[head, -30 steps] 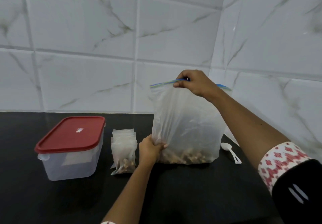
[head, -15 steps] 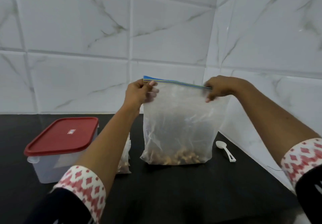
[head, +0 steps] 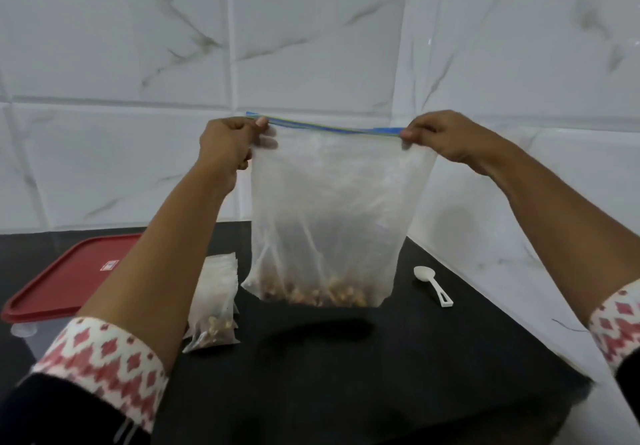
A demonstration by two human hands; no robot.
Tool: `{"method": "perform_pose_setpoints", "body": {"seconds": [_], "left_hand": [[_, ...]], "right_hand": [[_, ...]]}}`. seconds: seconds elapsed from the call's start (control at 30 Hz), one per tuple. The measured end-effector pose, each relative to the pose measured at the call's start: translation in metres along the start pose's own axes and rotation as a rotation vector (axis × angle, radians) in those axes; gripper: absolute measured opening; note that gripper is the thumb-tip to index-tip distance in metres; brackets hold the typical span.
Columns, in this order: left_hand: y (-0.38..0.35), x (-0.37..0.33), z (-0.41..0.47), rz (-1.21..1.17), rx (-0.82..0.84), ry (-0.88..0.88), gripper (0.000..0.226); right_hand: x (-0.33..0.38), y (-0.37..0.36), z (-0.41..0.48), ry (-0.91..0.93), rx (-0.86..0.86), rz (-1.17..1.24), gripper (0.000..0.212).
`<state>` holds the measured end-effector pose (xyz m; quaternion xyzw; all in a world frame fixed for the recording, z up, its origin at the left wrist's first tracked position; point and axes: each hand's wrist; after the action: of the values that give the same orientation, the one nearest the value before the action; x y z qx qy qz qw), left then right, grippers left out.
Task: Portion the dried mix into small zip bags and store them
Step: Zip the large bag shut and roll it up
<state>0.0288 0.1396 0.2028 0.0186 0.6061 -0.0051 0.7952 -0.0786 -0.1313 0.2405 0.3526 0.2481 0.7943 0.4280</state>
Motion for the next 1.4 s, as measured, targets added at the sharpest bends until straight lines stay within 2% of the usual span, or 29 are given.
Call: {"method": "perform_pose_setpoints", "body": {"seconds": [0.07, 0.17, 0.23, 0.3, 0.37, 0.43, 0.5, 0.6, 0.73, 0.8, 0.83, 0.9, 0.97, 1.03, 1.13, 1.2, 1.27, 1.33, 1.4], "left_hand": [[-0.003, 0.006, 0.005, 0.067, -0.083, 0.018, 0.023], [-0.012, 0.026, 0.013, 0.252, -0.156, 0.054, 0.019], [-0.021, 0.036, 0.018, 0.343, -0.192, 0.017, 0.022], [-0.030, 0.030, 0.027, 0.252, -0.226, -0.001, 0.020], [-0.035, 0.017, 0.031, 0.029, -0.165, 0.011, 0.017], [-0.034, 0.006, 0.031, -0.145, -0.093, -0.034, 0.023], [-0.029, 0.004, 0.023, -0.172, -0.070, -0.106, 0.024], [-0.017, 0.017, -0.002, -0.083, -0.041, -0.103, 0.019], [0.008, 0.063, -0.054, 0.192, 0.069, 0.077, 0.017], [0.018, 0.085, -0.082, 0.542, 0.065, 0.080, 0.015], [0.022, 0.095, -0.096, 0.784, 0.074, 0.037, 0.022], [0.023, 0.110, -0.119, 1.249, 0.116, -0.115, 0.035], [0.018, 0.121, -0.133, 1.519, 0.180, -0.327, 0.037], [0.012, 0.130, -0.137, 1.566, 0.227, -0.427, 0.032], [0.007, 0.135, -0.136, 1.435, 0.285, -0.258, 0.025], [0.007, 0.136, -0.138, 1.416, 0.298, -0.159, 0.024], [0.008, 0.137, -0.137, 1.475, 0.277, -0.187, 0.023], [0.008, 0.139, -0.137, 1.520, 0.257, -0.201, 0.023], [0.005, 0.144, -0.138, 1.563, 0.260, -0.150, 0.024]], "right_hand": [[-0.005, -0.005, 0.008, 0.018, -0.108, -0.117, 0.012], [-0.020, -0.020, 0.020, -0.156, 0.054, -0.319, 0.014], [-0.032, -0.032, 0.024, -0.249, -0.007, -0.307, 0.004], [-0.037, -0.040, 0.027, -0.303, -0.179, -0.083, 0.011], [-0.037, -0.043, 0.029, -0.304, -0.342, 0.123, 0.014], [-0.034, -0.040, 0.030, -0.221, -0.461, 0.135, 0.012], [-0.026, -0.033, 0.020, -0.159, -0.492, 0.108, 0.017], [-0.014, -0.031, -0.013, -0.148, -0.406, 0.115, 0.020], [-0.011, -0.050, -0.080, -0.171, -0.171, 0.043, 0.019], [-0.017, -0.064, -0.118, -0.203, -0.024, -0.007, 0.015], [-0.020, -0.071, -0.136, -0.226, 0.040, -0.018, 0.014], [-0.026, -0.083, -0.166, -0.279, 0.155, -0.033, 0.014], [-0.027, -0.089, -0.182, -0.298, 0.281, -0.154, 0.017], [-0.021, -0.090, -0.190, -0.229, 0.381, -0.355, 0.021], [-0.018, -0.098, -0.191, 0.082, 0.425, -0.738, 0.032], [-0.017, -0.109, -0.188, 0.174, 0.439, -0.712, 0.040], [-0.020, -0.124, -0.182, 0.231, 0.458, -0.560, 0.044], [-0.023, -0.141, -0.179, 0.327, 0.391, -0.450, 0.035], [-0.028, -0.153, -0.175, 0.330, 0.303, -0.381, 0.027]]}}
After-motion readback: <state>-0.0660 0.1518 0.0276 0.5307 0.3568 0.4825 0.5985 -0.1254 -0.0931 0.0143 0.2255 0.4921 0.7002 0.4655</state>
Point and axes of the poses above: each hand's wrist, its own z-axis towards the middle knuckle, its own y-axis out of the back of the hand, x = y × z, and after that the axes turned 13 degrees about y, right-handed
